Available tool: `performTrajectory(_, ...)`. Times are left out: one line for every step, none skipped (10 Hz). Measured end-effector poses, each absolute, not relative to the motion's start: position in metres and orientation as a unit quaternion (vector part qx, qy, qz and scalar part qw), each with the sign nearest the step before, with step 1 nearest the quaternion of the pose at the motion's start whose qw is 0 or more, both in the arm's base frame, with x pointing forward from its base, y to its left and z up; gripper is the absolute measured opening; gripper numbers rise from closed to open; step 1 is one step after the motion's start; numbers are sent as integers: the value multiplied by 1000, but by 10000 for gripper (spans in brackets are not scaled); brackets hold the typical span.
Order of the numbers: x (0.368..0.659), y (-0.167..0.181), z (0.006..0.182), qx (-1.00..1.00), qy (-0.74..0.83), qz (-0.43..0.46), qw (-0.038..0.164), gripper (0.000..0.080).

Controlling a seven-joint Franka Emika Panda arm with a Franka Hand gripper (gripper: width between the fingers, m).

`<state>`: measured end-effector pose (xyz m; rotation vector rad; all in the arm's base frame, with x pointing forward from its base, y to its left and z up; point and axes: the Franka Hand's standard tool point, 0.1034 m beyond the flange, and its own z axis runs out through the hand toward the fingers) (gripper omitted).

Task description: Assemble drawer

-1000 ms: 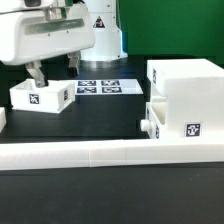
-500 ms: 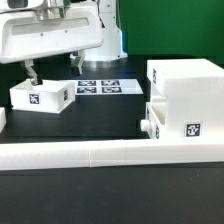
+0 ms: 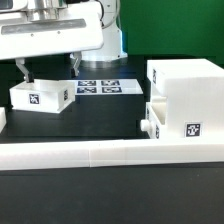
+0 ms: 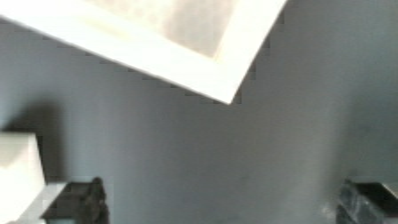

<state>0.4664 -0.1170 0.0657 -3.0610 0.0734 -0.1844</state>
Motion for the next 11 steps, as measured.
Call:
performTrajectory(464,-118,63,-996,57,-57,43,649)
performTrajectory(465,-116,64,-993,87,-58,46,649)
performTrajectory(465,-115,64,-991,110,-57,50,649)
performTrajectory(466,-113,64,-989,124,-56,52,649)
performTrajectory(467,-110,65,-989,127,-56,52,649)
performTrajectory(460,-108,61,-989,129,-52,52,649)
performTrajectory(453,-108,56,-989,133,-45,54,649)
performTrajectory(448,-107,53,-989,134,-40,55,649)
performTrajectory(442,-108,46,-988,137,-40,53,649)
performTrajectory(435,-108,38,-988,140,-37,52,649)
performTrajectory(432,-106,35,-988,139,-35,52,649)
